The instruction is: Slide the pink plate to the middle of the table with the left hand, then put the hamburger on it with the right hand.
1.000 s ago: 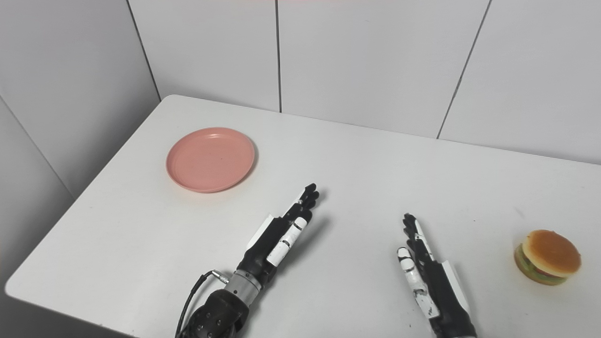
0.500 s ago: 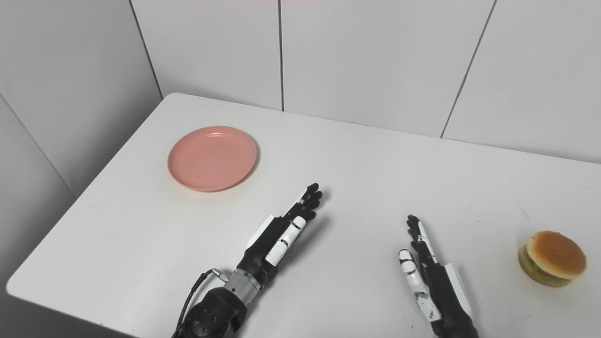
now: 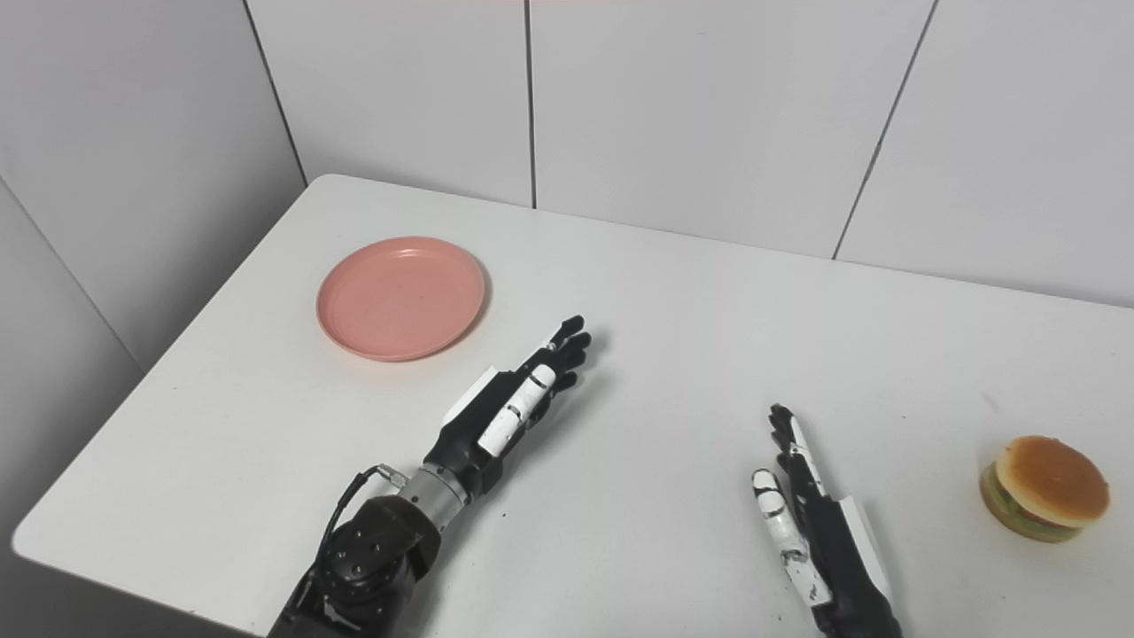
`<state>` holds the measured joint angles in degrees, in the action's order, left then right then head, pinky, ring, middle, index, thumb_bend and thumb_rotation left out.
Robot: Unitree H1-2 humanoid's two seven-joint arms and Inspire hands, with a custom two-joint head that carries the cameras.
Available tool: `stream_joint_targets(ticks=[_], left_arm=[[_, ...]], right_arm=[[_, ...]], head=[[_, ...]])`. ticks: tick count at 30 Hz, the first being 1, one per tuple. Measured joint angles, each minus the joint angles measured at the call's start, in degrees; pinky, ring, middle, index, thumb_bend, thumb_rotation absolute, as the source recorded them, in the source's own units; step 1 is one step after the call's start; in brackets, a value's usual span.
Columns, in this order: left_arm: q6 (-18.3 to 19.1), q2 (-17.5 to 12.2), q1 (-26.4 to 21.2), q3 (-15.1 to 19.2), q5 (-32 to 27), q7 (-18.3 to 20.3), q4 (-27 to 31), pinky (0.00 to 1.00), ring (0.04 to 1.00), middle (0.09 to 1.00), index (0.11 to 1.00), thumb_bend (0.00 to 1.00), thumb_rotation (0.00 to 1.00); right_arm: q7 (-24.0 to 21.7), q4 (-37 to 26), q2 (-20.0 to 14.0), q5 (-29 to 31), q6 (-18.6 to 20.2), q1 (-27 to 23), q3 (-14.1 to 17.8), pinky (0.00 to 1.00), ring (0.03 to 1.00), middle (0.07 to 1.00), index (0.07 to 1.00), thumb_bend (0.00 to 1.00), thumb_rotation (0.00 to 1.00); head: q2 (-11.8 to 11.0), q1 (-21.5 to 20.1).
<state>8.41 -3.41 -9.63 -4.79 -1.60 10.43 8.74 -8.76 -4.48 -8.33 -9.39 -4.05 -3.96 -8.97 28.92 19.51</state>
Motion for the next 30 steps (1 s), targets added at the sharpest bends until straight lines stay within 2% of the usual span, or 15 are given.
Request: stream_joint_targets(ticks=[8, 15, 22, 25, 30], left_arm=[[3.2, -1.3, -4.1, 3.1, -2.1, -0.1, 3.0, 0.99, 0.985, 0.997, 0.996, 0.48, 1.00], [4.5, -3.3, -7.1, 6.1, -4.3, -0.4, 4.4, 0.92, 0.928, 0.948, 0.943, 0.48, 1.00], [5.7, -4.7, -11.0, 8.9, -4.6, -1.4, 5.4, 0.91, 0.922, 0.937, 0.930, 0.48, 1.00], [6.0, -5.1, -12.2, 10.9, -5.0, -2.0, 5.5, 0.92, 0.925, 0.943, 0.935, 0.47, 1.00], [6.0, -7.6, -14.6, 14.8, -6.8, -3.0, 3.8, 0.94, 0.945, 0.954, 0.944, 0.45, 1.00]], right_arm=[[0.0, 0.1, 0.1, 0.2, 0.0, -0.1, 0.0, 1.00, 1.000, 1.000, 1.000, 0.08, 1.00], [-0.2, 0.2, 0.1, 1.2, 0.0, -0.2, 0.2, 1.00, 1.000, 1.000, 1.000, 0.08, 1.00], [-0.2, 0.1, 0.1, 1.1, 0.0, -0.3, 0.1, 1.00, 1.000, 1.000, 1.000, 0.07, 1.00], [-0.2, 0.1, 0.1, 1.1, 0.0, -0.3, 0.1, 1.00, 1.000, 1.000, 1.000, 0.07, 1.00], [-0.2, 0.1, 0.1, 1.1, 0.0, -0.3, 0.1, 1.00, 1.000, 1.000, 1.000, 0.09, 1.00]], head=[[0.4, 0.6], [0.6, 0.9], [0.7, 1.0], [0.7, 1.0], [0.6, 1.1]])
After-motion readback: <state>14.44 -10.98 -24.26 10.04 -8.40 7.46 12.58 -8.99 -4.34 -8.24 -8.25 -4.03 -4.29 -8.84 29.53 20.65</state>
